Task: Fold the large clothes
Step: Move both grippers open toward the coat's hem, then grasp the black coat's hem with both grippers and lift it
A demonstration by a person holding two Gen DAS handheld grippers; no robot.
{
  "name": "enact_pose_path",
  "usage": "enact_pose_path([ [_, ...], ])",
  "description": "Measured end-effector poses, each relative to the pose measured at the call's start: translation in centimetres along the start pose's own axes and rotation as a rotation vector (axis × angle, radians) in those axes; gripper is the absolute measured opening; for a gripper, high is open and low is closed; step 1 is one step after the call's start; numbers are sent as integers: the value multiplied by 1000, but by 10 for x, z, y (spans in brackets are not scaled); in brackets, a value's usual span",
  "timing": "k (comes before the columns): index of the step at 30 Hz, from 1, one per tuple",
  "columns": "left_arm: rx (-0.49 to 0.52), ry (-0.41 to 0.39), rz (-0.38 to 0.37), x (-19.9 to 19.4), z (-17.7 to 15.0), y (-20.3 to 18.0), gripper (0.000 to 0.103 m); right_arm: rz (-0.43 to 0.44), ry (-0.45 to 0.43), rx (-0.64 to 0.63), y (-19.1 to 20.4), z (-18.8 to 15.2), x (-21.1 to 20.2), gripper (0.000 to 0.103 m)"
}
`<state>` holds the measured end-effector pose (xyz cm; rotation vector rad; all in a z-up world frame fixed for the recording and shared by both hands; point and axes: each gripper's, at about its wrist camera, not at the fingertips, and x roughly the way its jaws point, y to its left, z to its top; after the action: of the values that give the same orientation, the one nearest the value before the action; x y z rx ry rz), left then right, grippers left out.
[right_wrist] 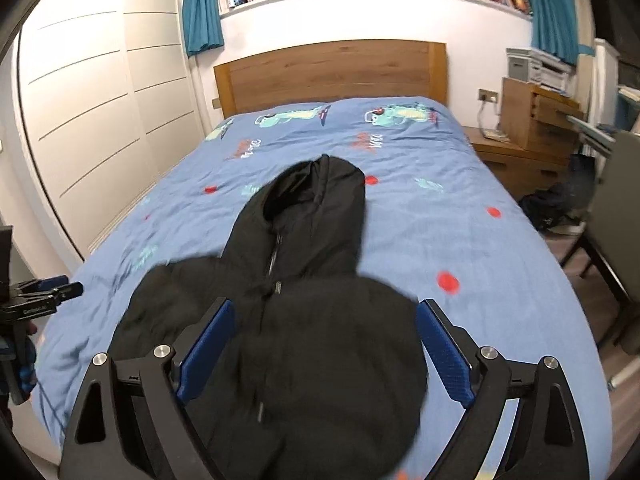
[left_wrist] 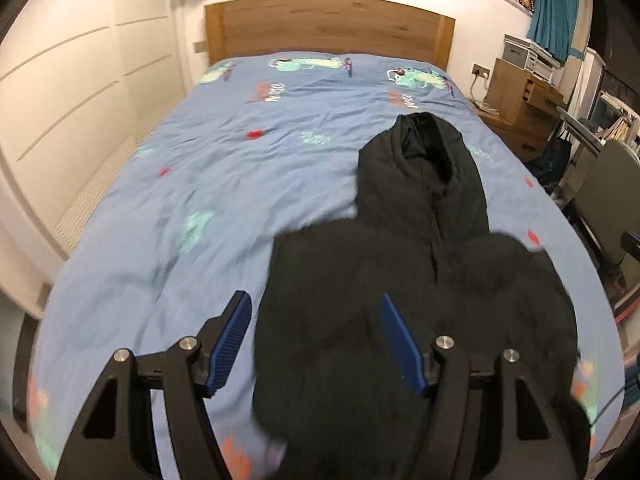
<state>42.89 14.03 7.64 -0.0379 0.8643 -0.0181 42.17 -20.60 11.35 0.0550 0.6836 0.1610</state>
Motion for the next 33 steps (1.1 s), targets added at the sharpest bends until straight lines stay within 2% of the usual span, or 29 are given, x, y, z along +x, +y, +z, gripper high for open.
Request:
enact_pose_path([
  [3, 7, 20, -63, 61, 51, -6, 65, 26, 16, 29, -15, 39, 61, 91],
  [6, -28, 50, -122, 111, 85, -11, 65, 44, 28, 84, -31, 63, 112, 91],
  [9, -57, 69, -167, 151, 111, -19, 65, 64, 51, 162, -49, 80, 162, 92],
  [13, -78, 117, -229, 202, 141, -37, 65, 65, 96, 194, -60, 99, 216, 93],
  [17, -116, 140, -292, 246, 165, -50, 65, 112, 140, 217, -62, 115, 272, 96],
  [23, -221, 165, -369, 310, 185, -50, 65, 136, 176, 259, -66, 126, 337, 97],
  [28, -285, 217, -394, 358, 176, -51, 65, 167, 202, 283, -72, 123, 378, 98],
  [31, -309, 245, -423, 374, 169, -56, 65, 184, 224, 295, -72, 118, 396, 98],
  [33, -318, 236, -437, 375, 166, -60, 64, 215, 240, 305, -70, 116, 403, 97],
])
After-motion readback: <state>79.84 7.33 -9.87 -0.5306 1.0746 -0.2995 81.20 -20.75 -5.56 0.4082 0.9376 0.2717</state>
